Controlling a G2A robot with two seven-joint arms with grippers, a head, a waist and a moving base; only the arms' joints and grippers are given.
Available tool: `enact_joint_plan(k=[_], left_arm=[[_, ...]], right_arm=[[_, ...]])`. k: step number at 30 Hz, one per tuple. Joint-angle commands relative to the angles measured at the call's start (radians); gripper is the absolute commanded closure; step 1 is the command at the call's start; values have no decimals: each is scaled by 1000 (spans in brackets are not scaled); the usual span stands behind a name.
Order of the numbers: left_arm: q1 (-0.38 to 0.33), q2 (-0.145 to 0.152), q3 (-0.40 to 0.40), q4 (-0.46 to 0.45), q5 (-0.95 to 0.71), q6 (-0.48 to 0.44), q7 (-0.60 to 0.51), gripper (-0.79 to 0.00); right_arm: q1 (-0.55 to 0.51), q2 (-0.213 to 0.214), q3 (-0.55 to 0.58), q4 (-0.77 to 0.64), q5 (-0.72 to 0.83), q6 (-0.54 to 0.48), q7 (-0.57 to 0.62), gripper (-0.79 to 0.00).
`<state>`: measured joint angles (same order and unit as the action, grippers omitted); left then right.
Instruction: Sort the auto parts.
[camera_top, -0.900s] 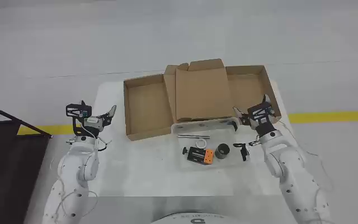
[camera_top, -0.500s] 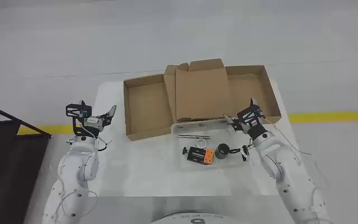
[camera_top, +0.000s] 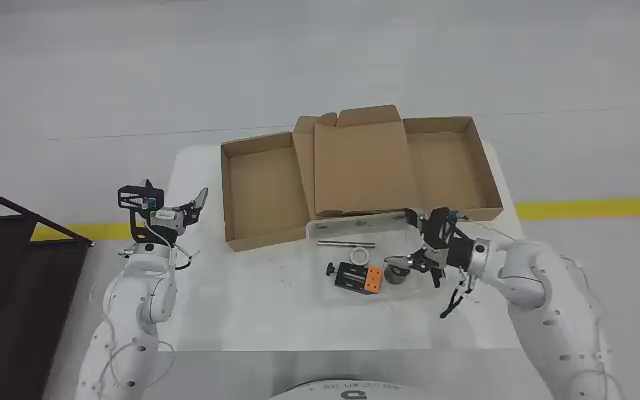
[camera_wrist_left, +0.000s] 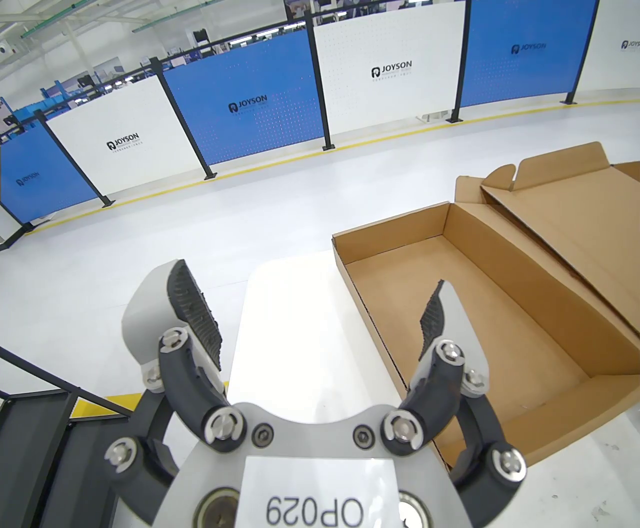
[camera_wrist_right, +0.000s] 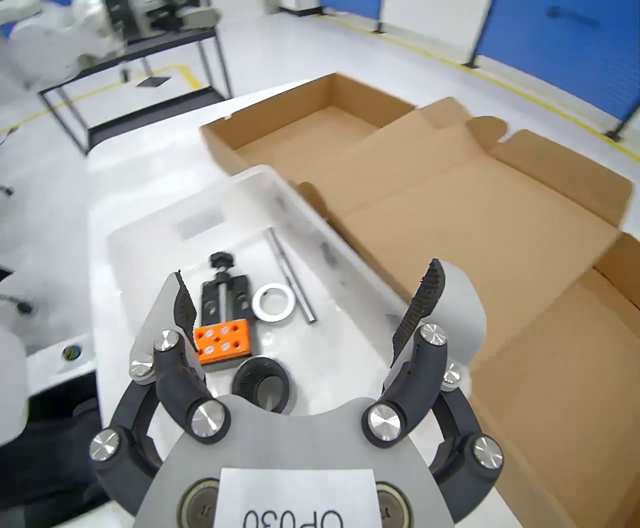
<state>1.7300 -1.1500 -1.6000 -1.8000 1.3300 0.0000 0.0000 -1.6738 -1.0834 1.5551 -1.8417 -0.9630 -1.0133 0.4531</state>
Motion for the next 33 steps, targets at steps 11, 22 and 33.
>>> enact_joint_plan(k=[11,22,33], left_arm=[[0,0,0,0,0,0,0,-785],[0,0,0,0,0,0,0,-785],[0,0,0,0,0,0,0,-785]], right_arm=[[10,57,-23,-81,-96,13,192,-496],[3,63,-105,-122,-344,95,191,-536],[-12,73,-146,-125,-462,96,148,-785]])
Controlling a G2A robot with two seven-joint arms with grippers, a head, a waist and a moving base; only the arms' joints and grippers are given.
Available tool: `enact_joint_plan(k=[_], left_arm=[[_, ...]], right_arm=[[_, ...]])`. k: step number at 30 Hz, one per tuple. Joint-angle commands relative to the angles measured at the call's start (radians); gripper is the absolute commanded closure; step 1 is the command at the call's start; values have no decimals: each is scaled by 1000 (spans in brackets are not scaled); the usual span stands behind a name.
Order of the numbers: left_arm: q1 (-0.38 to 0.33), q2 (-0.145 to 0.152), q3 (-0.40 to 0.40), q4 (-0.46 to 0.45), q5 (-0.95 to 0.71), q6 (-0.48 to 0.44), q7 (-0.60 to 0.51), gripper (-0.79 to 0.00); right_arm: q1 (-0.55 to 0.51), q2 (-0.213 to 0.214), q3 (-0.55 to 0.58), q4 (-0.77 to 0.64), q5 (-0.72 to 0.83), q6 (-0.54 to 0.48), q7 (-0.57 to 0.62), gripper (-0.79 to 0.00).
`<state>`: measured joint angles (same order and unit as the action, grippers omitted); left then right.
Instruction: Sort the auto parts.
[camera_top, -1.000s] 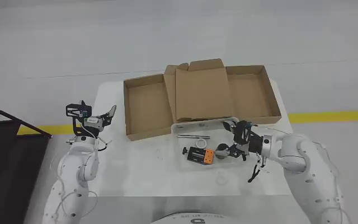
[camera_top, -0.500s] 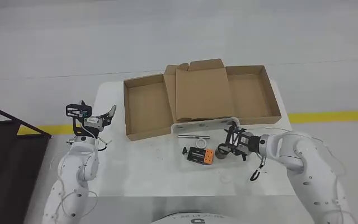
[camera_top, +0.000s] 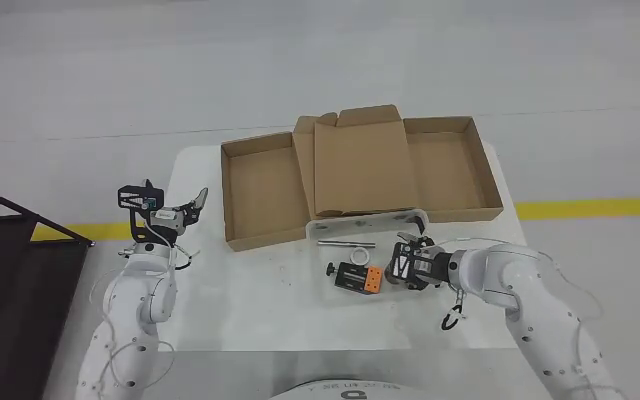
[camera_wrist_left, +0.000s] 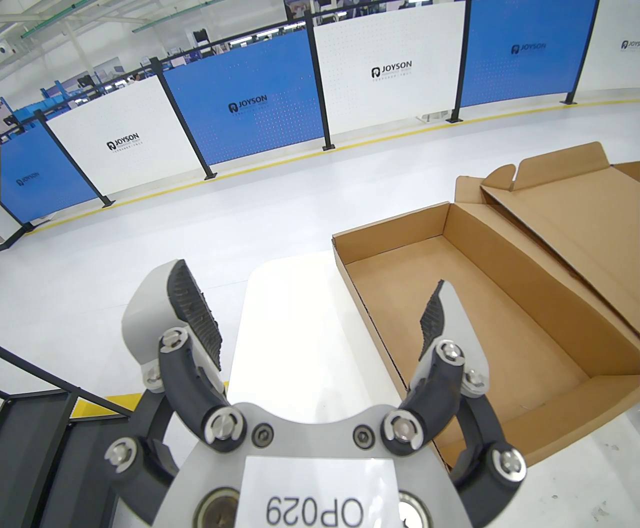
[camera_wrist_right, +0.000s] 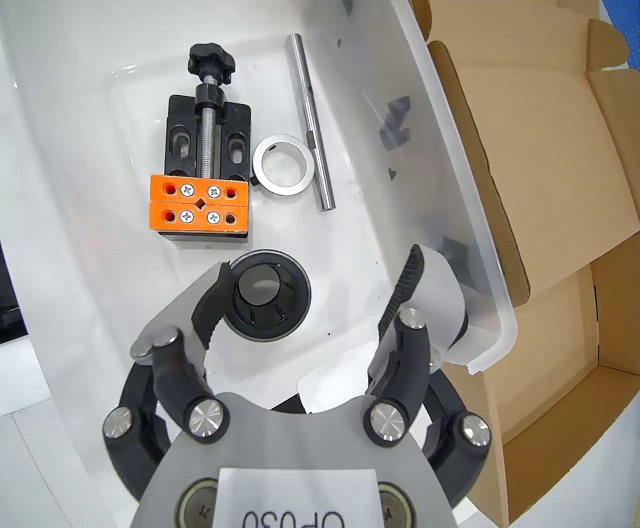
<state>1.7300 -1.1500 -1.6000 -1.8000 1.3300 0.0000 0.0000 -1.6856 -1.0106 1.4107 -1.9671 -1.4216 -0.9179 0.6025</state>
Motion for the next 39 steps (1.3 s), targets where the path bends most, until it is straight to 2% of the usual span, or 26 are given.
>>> enact_joint_plan(k=[1,8,11,15,18,19,21,26,33,39], left_arm=[[0,0,0,0,0,0,0,-785],[0,0,0,0,0,0,0,-785],[0,0,0,0,0,0,0,-785],[0,0,0,0,0,0,0,-785],[0,0,0,0,0,0,0,-785],[0,0,0,0,0,0,0,-785],[0,0,0,0,0,0,0,-785],[0,0,0,0,0,0,0,-785],[0,0,0,0,0,0,0,-785],[0,0,0,0,0,0,0,-785]], right_arm=[[-1,1,-3,-1,-3,2,-8,-785],[-11,6,25,-12,62,33,-58,-711],[-14,9,38,-15,87,35,-57,-643],[-10,12,33,-18,81,36,-30,-613],[-4,15,24,-16,74,34,-17,-536],[-2,15,22,-16,70,36,-13,-471],[1,17,18,-16,62,41,-5,-425],[9,20,10,-8,49,45,8,-391],[6,29,24,-10,57,10,12,-388],[11,33,9,-9,52,25,46,-388]])
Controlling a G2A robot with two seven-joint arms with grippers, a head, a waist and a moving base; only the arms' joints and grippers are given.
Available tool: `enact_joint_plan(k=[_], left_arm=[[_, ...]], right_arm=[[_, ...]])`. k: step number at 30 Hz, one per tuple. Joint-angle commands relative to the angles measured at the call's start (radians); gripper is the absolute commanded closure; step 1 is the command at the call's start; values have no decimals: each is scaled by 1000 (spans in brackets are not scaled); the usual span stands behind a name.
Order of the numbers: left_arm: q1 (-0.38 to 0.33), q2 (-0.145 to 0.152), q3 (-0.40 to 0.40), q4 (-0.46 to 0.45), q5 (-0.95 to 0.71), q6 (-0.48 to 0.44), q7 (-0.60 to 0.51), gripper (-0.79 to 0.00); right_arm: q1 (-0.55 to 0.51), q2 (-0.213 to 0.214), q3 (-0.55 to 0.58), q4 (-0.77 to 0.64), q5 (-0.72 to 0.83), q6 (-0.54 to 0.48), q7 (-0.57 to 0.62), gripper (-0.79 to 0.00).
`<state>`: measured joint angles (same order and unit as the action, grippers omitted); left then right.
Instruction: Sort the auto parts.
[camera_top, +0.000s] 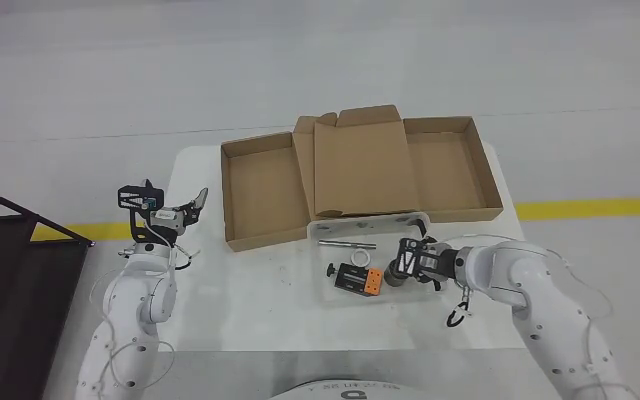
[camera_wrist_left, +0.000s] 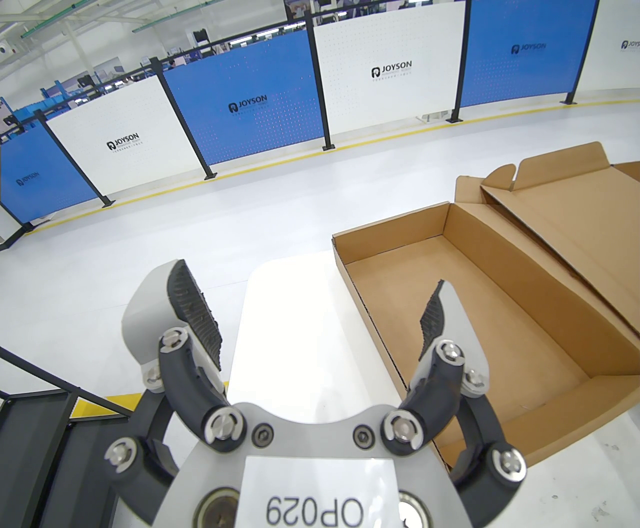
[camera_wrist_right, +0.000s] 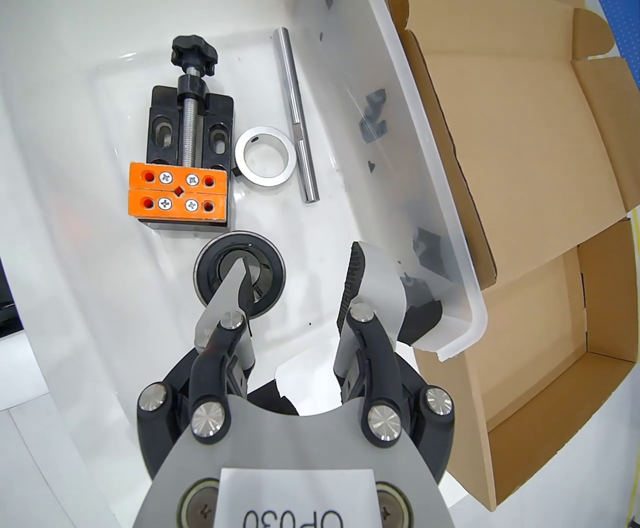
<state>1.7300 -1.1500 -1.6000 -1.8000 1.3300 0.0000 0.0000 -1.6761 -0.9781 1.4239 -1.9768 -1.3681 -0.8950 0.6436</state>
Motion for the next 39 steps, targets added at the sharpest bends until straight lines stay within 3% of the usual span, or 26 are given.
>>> enact_joint_plan(k=[1,7,23,26,28,39], left_arm=[[0,0,0,0,0,0,0,-785],[0,0,0,0,0,0,0,-785],[0,0,0,0,0,0,0,-785],[0,0,0,0,0,0,0,-785],[0,0,0,0,0,0,0,-785],[0,0,0,0,0,0,0,-785]], right_arm=[[4,0,-12,1,-2,6,11,-388],[29,-3,-66,4,-10,47,42,-348],[64,1,-125,20,-26,67,107,-342],[66,2,-129,22,-21,73,106,-209],[67,3,-128,19,-8,70,94,-12],[22,24,-6,26,157,-21,-48,0]])
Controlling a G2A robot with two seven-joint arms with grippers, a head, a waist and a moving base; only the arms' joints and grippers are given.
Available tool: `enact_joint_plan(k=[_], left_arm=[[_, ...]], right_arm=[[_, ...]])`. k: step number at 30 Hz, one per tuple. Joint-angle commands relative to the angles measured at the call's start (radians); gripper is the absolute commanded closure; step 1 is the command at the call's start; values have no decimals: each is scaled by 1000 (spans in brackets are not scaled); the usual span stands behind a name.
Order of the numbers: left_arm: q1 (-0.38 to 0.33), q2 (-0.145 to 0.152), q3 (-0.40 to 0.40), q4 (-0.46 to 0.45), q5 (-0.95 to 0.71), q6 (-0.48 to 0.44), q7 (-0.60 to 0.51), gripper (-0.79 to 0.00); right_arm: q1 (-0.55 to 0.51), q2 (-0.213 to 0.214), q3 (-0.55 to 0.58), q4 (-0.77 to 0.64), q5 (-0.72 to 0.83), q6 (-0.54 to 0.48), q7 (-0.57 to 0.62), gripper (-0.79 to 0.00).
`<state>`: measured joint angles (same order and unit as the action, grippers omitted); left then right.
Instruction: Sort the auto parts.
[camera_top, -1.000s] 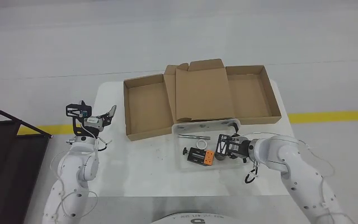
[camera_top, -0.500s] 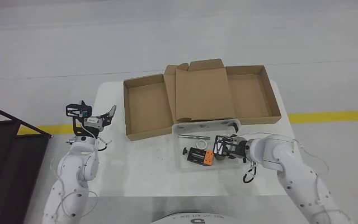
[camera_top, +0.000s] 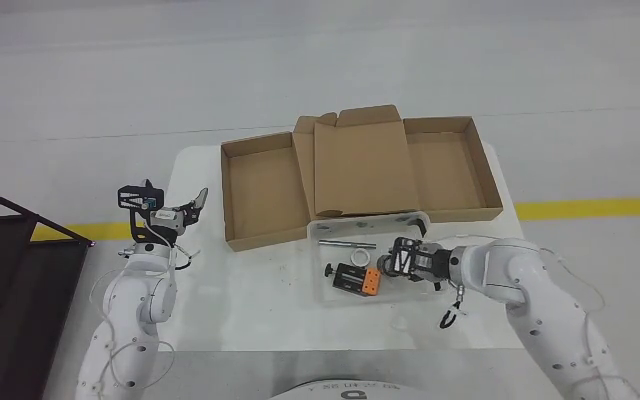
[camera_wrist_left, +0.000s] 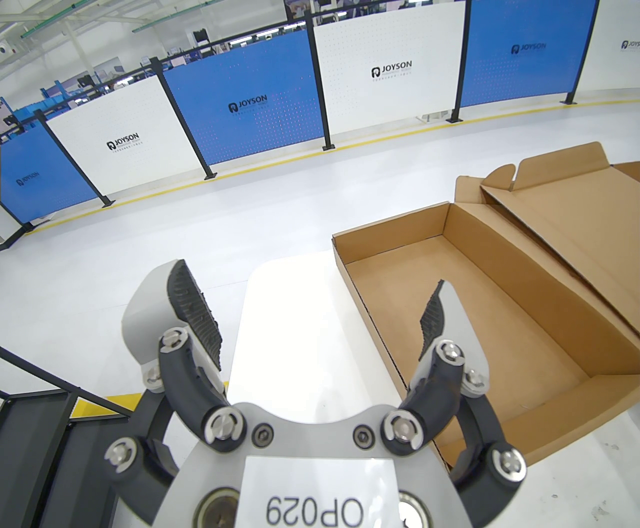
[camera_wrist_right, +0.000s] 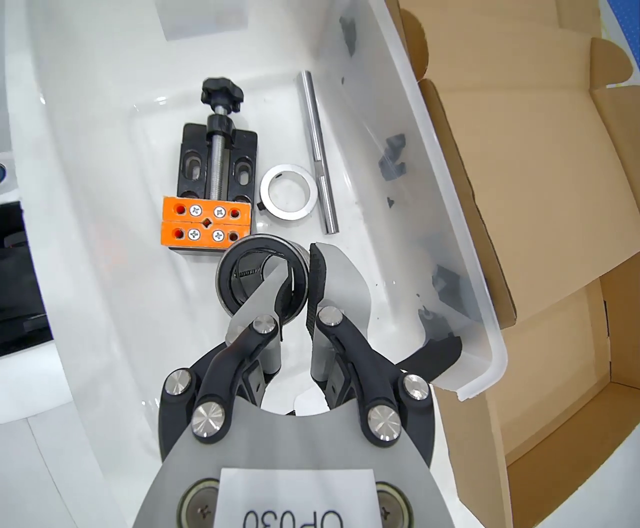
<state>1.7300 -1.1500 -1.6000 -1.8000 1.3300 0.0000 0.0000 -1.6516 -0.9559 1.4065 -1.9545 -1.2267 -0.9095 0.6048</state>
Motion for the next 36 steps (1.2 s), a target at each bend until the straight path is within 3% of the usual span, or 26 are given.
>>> enact_joint_plan(k=[1,11,16,20,24,30,36], left_arm=[[0,0,0,0,0,0,0,-785],[0,0,0,0,0,0,0,-785],[0,0,0,0,0,0,0,-785],[0,0,0,0,0,0,0,-785],[0,0,0,0,0,0,0,-785],[0,0,0,0,0,0,0,-785],[0,0,0,0,0,0,0,-785]], right_arm=[[-5,4,22,7,28,-15,-16,0],[-11,14,71,42,157,-23,-79,0],[-3,19,156,90,313,-15,-181,0],[17,24,265,142,424,83,-229,0],[69,27,317,200,488,195,-202,0],[270,20,201,356,427,419,-58,0],[454,-5,16,584,323,535,-11,0]])
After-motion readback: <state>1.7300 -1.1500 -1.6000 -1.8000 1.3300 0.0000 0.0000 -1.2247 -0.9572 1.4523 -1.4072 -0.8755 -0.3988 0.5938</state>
